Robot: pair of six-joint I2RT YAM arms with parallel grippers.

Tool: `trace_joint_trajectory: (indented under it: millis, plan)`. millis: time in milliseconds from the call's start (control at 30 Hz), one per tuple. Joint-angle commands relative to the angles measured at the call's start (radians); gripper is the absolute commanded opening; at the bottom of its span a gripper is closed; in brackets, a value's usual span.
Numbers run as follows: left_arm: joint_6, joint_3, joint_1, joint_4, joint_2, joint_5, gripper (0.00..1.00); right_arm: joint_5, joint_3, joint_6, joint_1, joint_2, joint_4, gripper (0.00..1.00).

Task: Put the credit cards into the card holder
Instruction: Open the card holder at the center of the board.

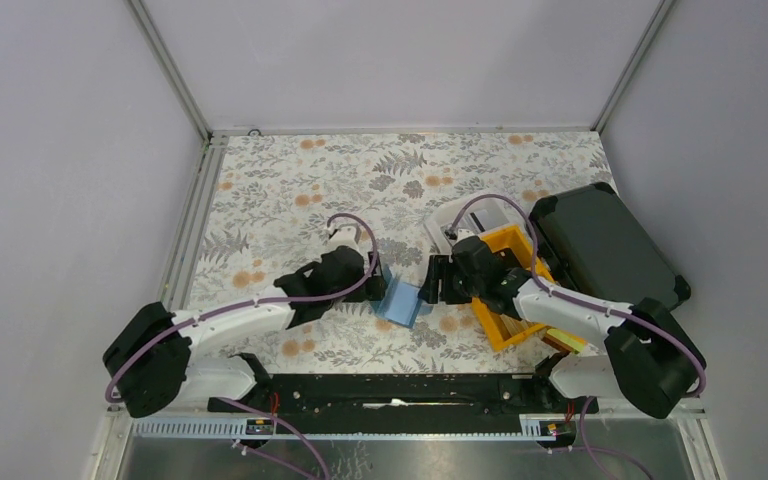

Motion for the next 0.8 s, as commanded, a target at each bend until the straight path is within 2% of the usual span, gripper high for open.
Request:
trace_joint_trajectory:
  millis: [0, 200, 300, 400, 467, 533, 633, 767]
  plan:
    - [0.16, 0.104, -0.002, -0.006, 0.065, 0.01, 0.79, 0.034, -0.004, 0.029, 0.021, 0.022, -0.07, 0.65]
    - [0.237, 0.152, -0.002, 0.019, 0.13, 0.07, 0.77, 0.013, -0.029, 0.066, 0.04, 0.05, -0.054, 0.59]
    - [0.241, 0.148, -0.002, 0.041, 0.137, 0.081, 0.63, -0.005, -0.049, 0.08, 0.042, 0.069, 0.001, 0.52]
    - [0.222, 0.144, -0.001, 0.028, 0.148, 0.056, 0.38, -0.019, -0.056, 0.095, 0.041, 0.077, 0.06, 0.44]
    - [0.198, 0.135, -0.002, 0.005, 0.152, 0.032, 0.21, -0.013, -0.052, 0.097, 0.042, 0.076, 0.072, 0.33]
    - [0.163, 0.115, -0.002, -0.009, 0.145, 0.022, 0.11, 0.008, -0.037, 0.089, 0.042, 0.073, 0.071, 0.17]
    - [0.083, 0.052, -0.002, 0.001, 0.13, 0.023, 0.06, 0.031, 0.006, 0.059, 0.042, 0.072, 0.04, 0.0]
    - [0.006, -0.03, -0.002, 0.025, 0.122, 0.016, 0.06, 0.013, 0.064, 0.032, 0.042, 0.052, 0.015, 0.0]
